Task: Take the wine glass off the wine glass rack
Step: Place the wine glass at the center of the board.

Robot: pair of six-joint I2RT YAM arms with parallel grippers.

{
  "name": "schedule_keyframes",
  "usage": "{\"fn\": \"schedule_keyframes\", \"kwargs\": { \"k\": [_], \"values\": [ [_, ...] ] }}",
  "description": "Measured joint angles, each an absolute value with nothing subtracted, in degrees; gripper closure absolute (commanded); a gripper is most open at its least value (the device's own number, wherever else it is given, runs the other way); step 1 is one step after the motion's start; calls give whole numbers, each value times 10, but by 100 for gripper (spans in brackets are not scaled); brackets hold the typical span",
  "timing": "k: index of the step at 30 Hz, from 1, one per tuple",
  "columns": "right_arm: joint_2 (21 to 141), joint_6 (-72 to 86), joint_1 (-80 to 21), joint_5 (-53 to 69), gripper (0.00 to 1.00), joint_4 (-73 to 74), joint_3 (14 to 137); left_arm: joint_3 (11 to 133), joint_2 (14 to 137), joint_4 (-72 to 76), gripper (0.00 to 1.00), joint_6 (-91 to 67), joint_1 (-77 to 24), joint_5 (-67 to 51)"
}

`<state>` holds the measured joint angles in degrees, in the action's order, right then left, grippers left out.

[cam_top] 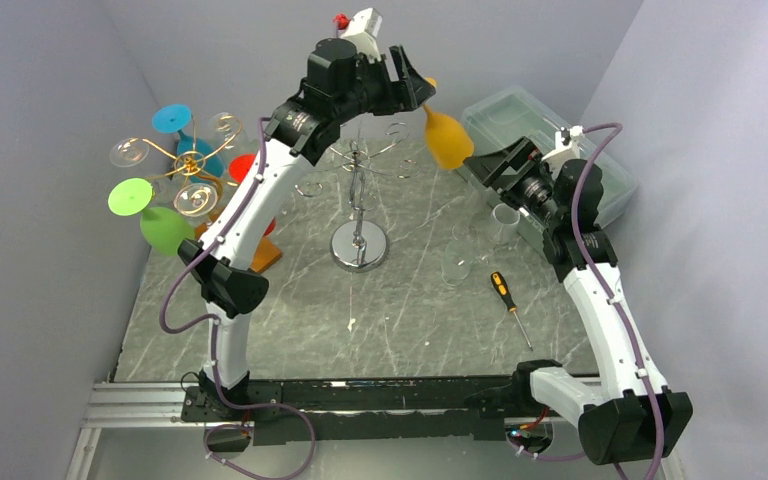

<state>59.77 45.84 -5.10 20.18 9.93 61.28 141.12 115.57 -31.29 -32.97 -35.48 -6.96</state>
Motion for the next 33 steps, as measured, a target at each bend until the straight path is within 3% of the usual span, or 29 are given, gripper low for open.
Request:
{"fn": "schedule_keyframes", "kwargs": {
  "k": [13,20,33],
  "values": [
    [568,557,-49,272,1,-59,531,1369,1093,-305,50,-434,-313,-157],
    [568,607,-49,291,6,-155,511,1345,1077,-296,51,-477,-308,-195],
    [587,707,-50,326,43,-302,489,1257,1053,-234,52,-558,-296,-246]
  ]
}}
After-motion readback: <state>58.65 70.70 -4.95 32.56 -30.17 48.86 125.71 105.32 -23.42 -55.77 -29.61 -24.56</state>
